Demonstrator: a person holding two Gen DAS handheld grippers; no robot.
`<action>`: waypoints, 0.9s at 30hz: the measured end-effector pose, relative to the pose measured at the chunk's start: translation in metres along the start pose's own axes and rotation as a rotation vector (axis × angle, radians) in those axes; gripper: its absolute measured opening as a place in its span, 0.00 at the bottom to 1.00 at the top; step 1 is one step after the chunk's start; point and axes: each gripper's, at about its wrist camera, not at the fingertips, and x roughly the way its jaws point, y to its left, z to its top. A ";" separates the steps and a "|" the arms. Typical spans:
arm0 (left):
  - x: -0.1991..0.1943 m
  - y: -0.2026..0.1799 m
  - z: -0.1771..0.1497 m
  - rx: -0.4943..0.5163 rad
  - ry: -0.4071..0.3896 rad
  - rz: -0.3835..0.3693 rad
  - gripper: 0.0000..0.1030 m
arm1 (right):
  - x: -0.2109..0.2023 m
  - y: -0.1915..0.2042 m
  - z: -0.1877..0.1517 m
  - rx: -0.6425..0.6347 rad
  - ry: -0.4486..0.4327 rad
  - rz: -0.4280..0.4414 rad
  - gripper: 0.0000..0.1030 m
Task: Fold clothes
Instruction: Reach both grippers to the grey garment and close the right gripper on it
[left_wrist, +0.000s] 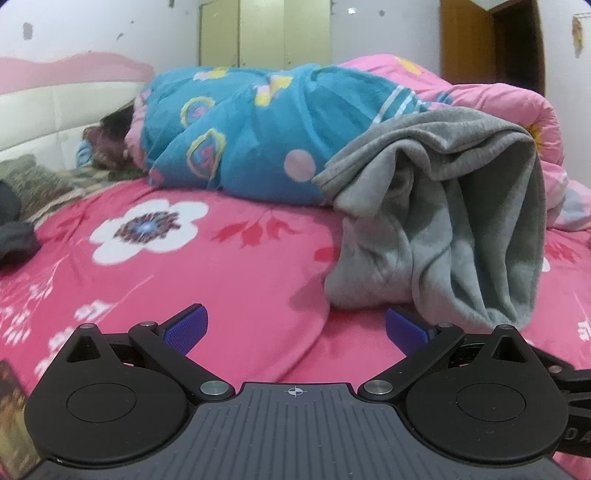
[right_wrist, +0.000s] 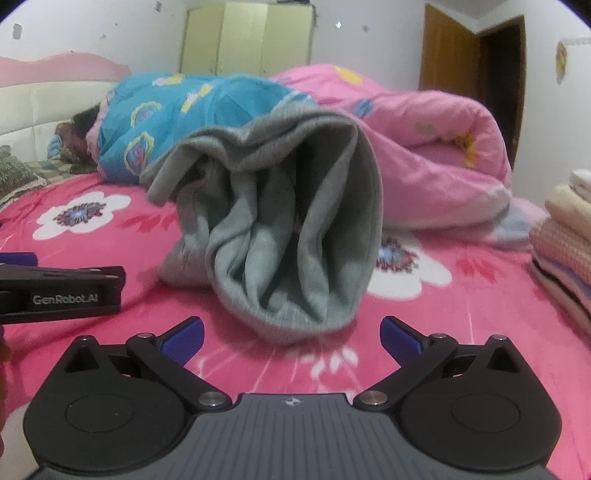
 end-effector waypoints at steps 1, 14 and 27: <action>0.005 0.000 0.003 0.000 -0.005 -0.007 1.00 | 0.002 -0.001 0.004 -0.009 -0.015 0.003 1.00; 0.064 -0.003 0.028 -0.113 -0.059 -0.174 1.00 | 0.029 -0.010 0.093 -0.201 -0.270 0.114 1.00; 0.096 -0.006 0.026 -0.154 -0.057 -0.255 0.78 | 0.075 0.039 0.131 -0.500 -0.274 0.196 0.95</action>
